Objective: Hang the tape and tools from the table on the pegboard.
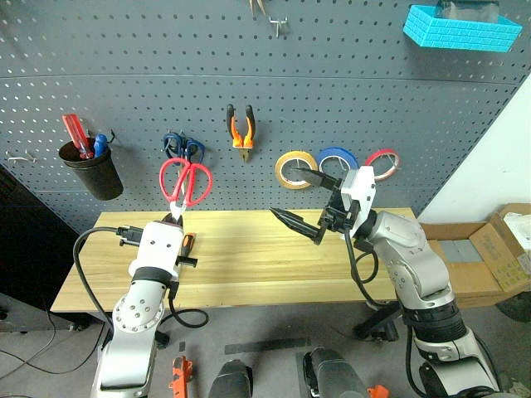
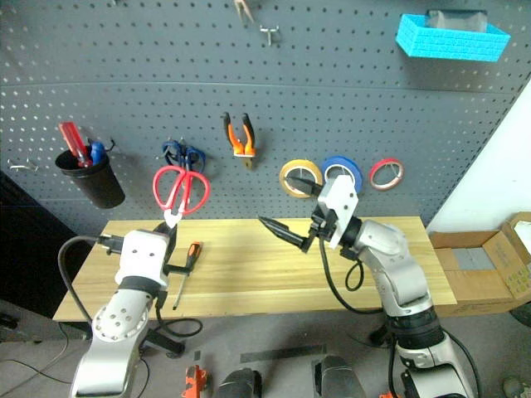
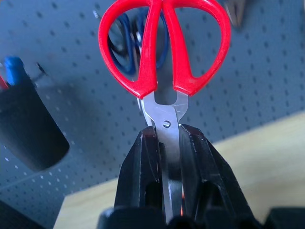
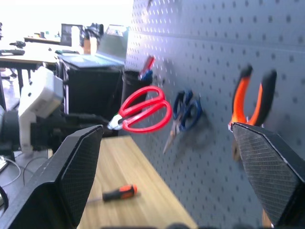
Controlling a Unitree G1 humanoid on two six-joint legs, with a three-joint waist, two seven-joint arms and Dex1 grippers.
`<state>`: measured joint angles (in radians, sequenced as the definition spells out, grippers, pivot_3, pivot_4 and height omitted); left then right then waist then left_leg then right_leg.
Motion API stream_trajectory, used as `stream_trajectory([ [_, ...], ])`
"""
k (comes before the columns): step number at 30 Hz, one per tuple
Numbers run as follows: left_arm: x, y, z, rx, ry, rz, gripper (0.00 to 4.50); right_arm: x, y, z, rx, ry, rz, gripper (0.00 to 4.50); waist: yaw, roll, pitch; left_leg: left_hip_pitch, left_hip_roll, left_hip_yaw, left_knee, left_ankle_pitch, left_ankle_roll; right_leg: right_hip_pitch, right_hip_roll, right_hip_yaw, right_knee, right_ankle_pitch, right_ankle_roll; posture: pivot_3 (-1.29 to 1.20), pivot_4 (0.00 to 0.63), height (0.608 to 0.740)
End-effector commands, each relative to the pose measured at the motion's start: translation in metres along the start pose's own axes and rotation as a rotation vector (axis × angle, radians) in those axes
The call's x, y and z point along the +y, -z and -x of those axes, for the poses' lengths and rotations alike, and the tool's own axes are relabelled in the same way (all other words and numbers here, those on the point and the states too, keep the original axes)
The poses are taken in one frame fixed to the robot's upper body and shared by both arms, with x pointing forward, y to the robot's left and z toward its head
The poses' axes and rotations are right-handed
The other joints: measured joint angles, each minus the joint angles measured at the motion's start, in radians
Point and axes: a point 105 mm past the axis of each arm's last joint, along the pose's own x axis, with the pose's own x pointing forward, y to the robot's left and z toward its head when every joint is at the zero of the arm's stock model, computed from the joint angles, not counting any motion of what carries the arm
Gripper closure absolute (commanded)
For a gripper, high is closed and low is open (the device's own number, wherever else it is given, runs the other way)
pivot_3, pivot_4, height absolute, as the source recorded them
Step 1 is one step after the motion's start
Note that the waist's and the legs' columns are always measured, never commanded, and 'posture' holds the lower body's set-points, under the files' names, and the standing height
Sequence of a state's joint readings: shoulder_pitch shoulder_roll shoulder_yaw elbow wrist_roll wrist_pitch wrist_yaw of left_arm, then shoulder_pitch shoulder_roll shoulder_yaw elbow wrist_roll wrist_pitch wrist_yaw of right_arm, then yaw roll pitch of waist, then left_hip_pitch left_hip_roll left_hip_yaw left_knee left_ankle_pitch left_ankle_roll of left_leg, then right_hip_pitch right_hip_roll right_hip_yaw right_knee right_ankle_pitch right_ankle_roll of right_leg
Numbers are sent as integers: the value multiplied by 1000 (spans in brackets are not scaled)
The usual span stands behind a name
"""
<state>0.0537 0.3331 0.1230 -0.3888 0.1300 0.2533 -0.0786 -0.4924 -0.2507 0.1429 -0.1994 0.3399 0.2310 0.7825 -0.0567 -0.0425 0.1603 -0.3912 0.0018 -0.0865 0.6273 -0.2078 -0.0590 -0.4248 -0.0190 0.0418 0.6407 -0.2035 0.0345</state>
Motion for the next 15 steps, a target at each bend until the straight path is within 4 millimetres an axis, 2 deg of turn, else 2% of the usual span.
stream_trajectory([
  [1, 12, -14, -10, -61, -25, -9, 4277, -3, -13, -5, -50, -3, 21, 0, 3, 0, -3, 0, 0, 0, 0, 0, 0, 0, 0, 0, 0, 0, 0, 20, 46, 740],
  [9, 24, -15, -34, -78, -22, 23, 4277, -3, -7, -6, -31, -11, 8, 0, 9, 0, -11, 3, 0, 0, 0, 0, 0, 3, 0, 0, 1, 0, 0, 15, 52, 740],
  [15, 22, -13, -43, -75, -7, 56, 4277, -4, -7, -4, -23, 0, 8, 0, 9, 0, -12, 6, 0, 1, 0, 0, 0, 4, 0, 1, 2, 0, 0, 6, 54, 740],
])
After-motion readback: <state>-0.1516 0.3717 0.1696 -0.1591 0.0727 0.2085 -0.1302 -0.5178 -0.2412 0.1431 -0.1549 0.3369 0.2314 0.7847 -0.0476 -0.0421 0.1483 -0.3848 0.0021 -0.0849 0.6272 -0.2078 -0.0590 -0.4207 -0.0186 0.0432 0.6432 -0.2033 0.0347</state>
